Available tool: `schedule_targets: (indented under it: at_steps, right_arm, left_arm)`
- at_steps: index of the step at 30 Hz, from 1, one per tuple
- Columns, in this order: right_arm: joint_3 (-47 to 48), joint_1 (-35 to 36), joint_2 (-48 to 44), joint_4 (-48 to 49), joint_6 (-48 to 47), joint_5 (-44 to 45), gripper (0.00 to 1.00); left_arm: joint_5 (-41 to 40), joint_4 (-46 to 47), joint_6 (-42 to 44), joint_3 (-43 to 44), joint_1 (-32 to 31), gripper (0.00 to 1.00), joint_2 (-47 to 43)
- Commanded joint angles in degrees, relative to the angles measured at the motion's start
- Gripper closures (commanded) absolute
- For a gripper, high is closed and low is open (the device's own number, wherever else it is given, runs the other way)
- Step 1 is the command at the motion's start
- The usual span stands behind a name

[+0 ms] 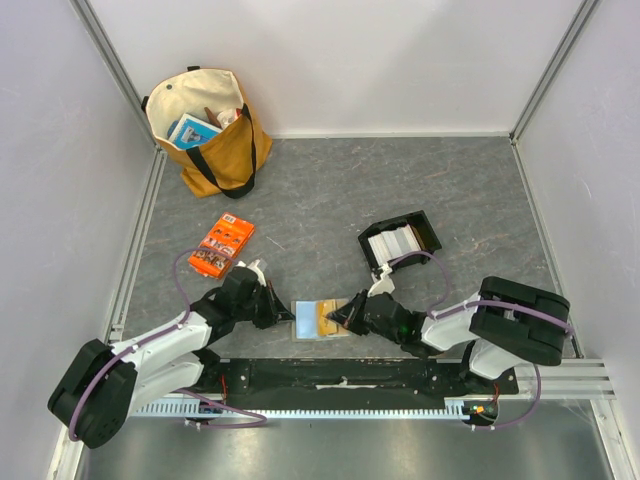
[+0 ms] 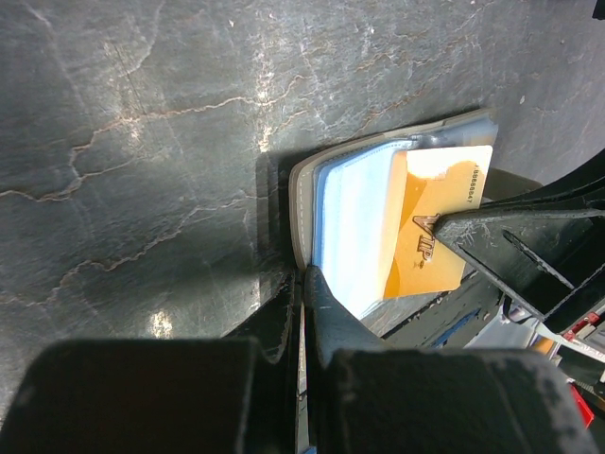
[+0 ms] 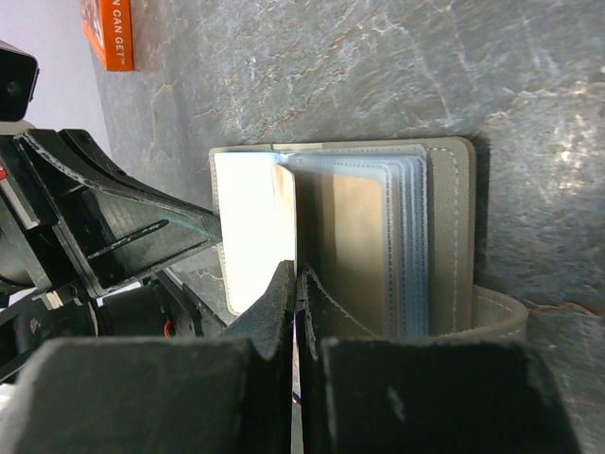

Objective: Put the credit cards into the card holder
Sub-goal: Insert the credit card into the card holder.

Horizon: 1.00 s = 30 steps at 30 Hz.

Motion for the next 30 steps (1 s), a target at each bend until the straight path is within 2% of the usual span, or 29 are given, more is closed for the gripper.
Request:
schedule_targets:
  at_steps: [1, 6, 10, 16, 26, 30]
  right_arm:
    - [-1.57, -0.63, -1.45, -1.65, -0.31, 3.66, 1.0]
    - [0.97, -1.25, 0.73, -2.36, -1.37, 0.25, 1.0]
    - [1.24, -1.16, 4.07, 1.23, 0.3, -3.1, 1.0]
    - [0.63, -0.46, 4.79, 2.04, 2.5, -3.2, 1.0]
    - [0.89, 0.16, -3.03, -11.14, 2.59, 0.76, 0.97]
    - [0.18, 0.07, -1.9, -9.75, 3.03, 0.77, 0.97]
  left_arm:
    - [-0.03, 0.7, -1.43, -0.39, 0.03, 0.98, -0.73]
    - [-0.03, 0.87, -1.52, -0.47, 0.12, 0.98, -0.55]
    - [0.14, 1.05, -1.34, -0.12, 0.12, 0.98, -0.02]
    - [0.14, 1.31, -1.52, -0.3, 0.12, 0.98, 0.06]
    - [0.05, 1.49, -1.69, -0.39, 0.12, 0.98, -0.02]
    - [0.23, 1.66, -1.52, -0.21, 0.12, 0.98, 0.5]
